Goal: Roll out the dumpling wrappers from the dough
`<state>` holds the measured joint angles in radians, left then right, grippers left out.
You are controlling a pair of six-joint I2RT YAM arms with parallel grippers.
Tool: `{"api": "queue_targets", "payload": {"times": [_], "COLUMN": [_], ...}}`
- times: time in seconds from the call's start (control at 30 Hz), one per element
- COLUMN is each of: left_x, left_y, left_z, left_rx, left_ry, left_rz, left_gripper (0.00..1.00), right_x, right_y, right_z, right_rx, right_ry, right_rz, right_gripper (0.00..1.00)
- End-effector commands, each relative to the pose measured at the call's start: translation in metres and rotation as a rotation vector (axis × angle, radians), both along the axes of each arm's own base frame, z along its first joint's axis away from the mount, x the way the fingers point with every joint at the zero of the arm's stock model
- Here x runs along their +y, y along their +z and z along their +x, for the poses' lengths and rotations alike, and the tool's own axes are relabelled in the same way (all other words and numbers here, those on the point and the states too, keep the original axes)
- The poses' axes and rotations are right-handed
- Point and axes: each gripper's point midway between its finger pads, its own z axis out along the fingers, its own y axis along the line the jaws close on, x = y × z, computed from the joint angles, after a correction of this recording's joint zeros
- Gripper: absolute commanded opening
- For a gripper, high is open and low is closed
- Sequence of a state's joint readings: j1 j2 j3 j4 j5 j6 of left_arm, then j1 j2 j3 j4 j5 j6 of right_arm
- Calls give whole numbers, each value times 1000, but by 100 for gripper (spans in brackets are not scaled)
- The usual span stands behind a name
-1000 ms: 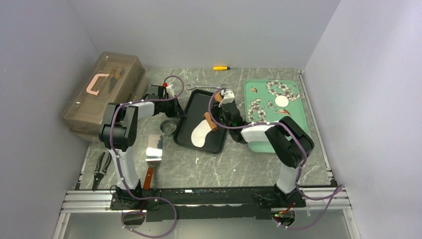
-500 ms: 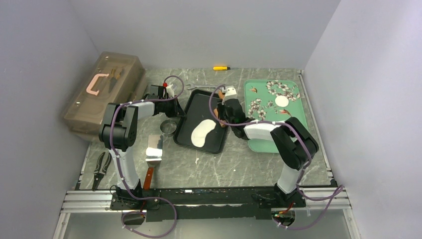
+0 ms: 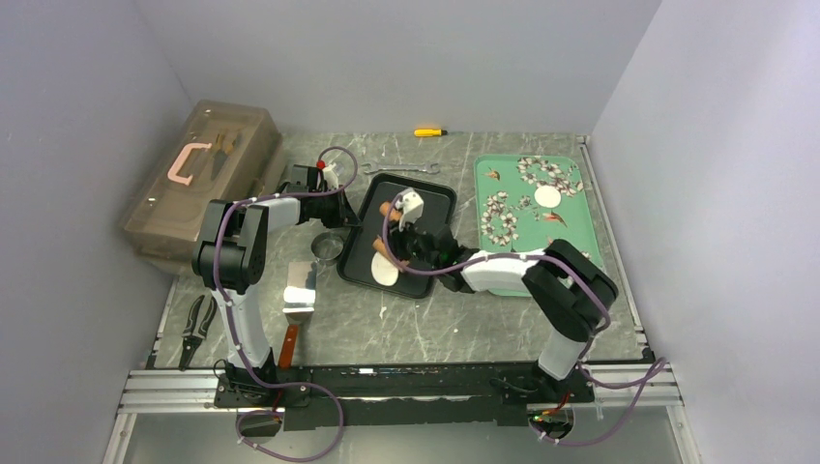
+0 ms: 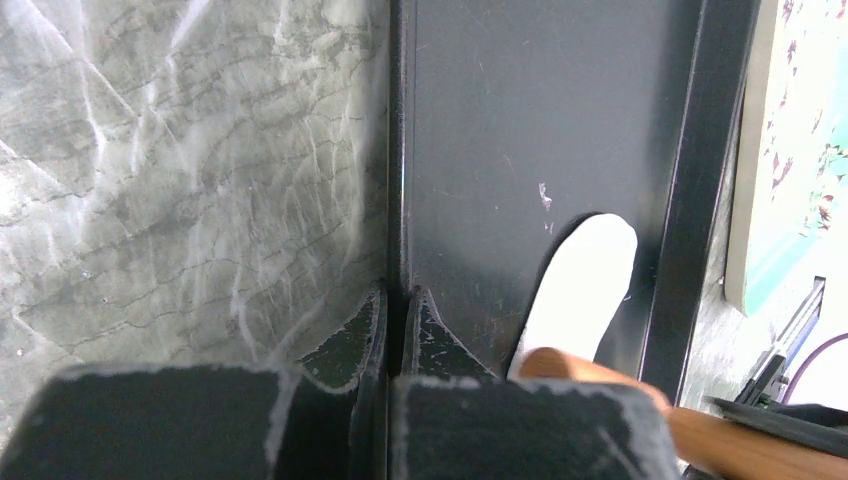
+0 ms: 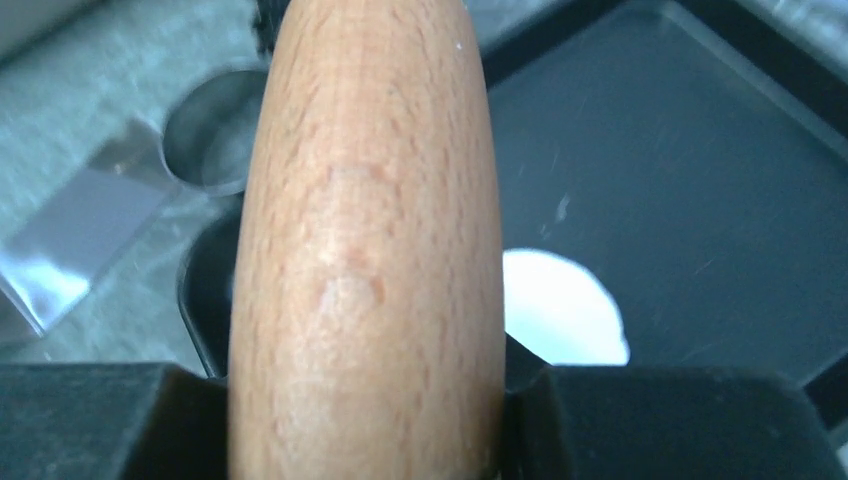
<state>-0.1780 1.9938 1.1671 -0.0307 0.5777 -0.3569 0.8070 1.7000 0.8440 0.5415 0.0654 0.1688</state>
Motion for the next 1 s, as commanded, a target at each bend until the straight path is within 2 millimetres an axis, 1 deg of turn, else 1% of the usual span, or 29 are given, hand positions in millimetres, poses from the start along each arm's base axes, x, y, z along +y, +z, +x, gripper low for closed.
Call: {"api": "queue_targets", "payload": {"times": [0.0,0.03,0.07,0.13,0.23,0.3,0.37,0.43,0.5,0.67,0.7,0.87,0.9,0.97], "left_x": [17,17,17,17,18,17,17,18,18,19,19,18,19,19], "left_y": [-37,-38,-38,-37,-36,-37,-38,-38,-37,-39,-38,-38,-38,-38], "left_z": [-13,-13,-13,-14,-12,-12,-13,-13,-13,-13,-13,-13,-13,-13], "left_rx": [99,99,101,99,93,96,100,97,97,99,97,97,96,97], "left_ry": [37,37,36,38,42,40,38,41,42,42,42,40,39,40], "left_rz": [92,92,93,93,97,96,94,98,101,102,101,103,103,102], "left_gripper": [0,0,0,0,0,0,0,0,0,0,0,0,0,0], "right_x": [7,4,-4,-32,-74,-97,-109,-119,-131,-166,-169,-167,-165,-159], "right_y": [-27,-38,-51,-74,-96,-112,-125,-132,-135,-129,-129,-126,-122,-106], "right_z": [-11,-14,-14,-10,-9,-10,-11,-10,-6,3,5,12,13,20], "right_rx": [24,37,52,73,70,71,93,107,117,138,150,144,137,108], "right_ry": [30,23,-6,-119,-268,-335,-365,-393,-434,-533,-542,-539,-538,-527], "right_rz": [20,-4,-39,-121,-235,-314,-363,-403,-435,-453,-439,-444,-438,-412], "right_gripper": [0,0,0,0,0,0,0,0,0,0,0,0,0,0]}}
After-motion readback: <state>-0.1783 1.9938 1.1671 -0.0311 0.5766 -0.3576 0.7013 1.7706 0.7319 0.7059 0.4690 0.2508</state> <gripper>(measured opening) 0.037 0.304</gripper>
